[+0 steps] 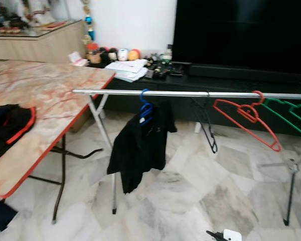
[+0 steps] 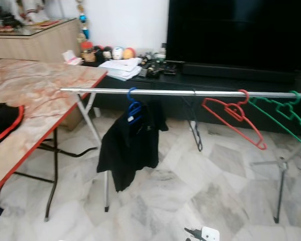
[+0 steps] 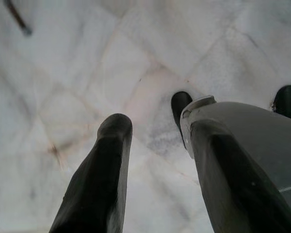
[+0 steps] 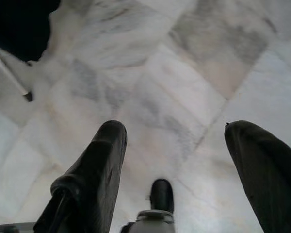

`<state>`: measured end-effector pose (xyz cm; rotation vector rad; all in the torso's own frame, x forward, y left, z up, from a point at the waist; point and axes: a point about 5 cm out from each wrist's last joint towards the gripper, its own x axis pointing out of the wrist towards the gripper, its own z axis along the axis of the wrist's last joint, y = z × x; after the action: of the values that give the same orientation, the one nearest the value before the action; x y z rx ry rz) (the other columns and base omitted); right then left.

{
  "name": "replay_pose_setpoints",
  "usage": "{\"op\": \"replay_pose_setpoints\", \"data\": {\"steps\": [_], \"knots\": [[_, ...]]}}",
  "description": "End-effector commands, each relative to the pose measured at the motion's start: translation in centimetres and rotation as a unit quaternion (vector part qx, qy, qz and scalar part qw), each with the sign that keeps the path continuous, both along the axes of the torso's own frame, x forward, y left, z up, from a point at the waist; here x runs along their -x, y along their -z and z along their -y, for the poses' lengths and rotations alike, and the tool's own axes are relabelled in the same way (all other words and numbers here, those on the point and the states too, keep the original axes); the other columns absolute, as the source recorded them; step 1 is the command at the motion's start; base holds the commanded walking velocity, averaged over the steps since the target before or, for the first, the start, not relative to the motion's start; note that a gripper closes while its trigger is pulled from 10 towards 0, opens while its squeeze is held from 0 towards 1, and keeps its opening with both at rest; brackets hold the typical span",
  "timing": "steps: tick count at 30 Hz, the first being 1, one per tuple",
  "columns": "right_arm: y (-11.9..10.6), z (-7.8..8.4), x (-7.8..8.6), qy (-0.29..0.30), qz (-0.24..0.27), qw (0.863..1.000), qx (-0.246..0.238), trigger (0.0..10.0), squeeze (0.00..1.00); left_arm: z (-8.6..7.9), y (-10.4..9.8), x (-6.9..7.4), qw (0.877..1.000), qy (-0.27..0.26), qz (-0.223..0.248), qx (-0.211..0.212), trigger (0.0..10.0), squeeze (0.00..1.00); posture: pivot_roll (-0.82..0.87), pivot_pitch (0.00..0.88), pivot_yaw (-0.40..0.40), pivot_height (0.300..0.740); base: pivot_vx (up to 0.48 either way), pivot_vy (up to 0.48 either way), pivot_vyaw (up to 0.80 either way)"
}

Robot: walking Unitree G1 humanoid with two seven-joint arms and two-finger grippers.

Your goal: Hang hanger

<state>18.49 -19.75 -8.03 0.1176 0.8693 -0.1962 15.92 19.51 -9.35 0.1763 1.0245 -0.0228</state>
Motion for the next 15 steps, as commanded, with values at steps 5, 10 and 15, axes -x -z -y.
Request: {"op": "replay_pose_setpoints", "data": {"steps": [5, 10, 15], "knots": [[0.4, -0.1, 0.6, -0.012, -0.019, 1.0, 0.008, 10.0, 0.0, -1.0, 0.1, 0.5, 0.999, 0.004, -0.017, -0.029, 10.0, 0.0, 0.1, 0.0, 0.029, 0.74, 0.0, -0.382, -0.72], [0.5, 0.1, 1.0, -0.014, -0.028, 0.999, 0.009, 10.0, 0.0, -2.8, 0.4, 2.5, 0.999, -0.015, -0.024, -0.028, 10.0, 0.0, 0.1, 0.0, 0.028, 0.74, 0.0, 0.0, -0.72], [0.7, 0.6, 1.4, -0.016, -0.038, 0.999, 0.013, 10.0, 0.0, -3.4, 0.5, 3.4, 0.999, -0.02, -0.024, -0.026, 10.0, 0.0, 0.1, 0.0, 0.028, 0.74, 0.0, 0.0, -0.72]]}}
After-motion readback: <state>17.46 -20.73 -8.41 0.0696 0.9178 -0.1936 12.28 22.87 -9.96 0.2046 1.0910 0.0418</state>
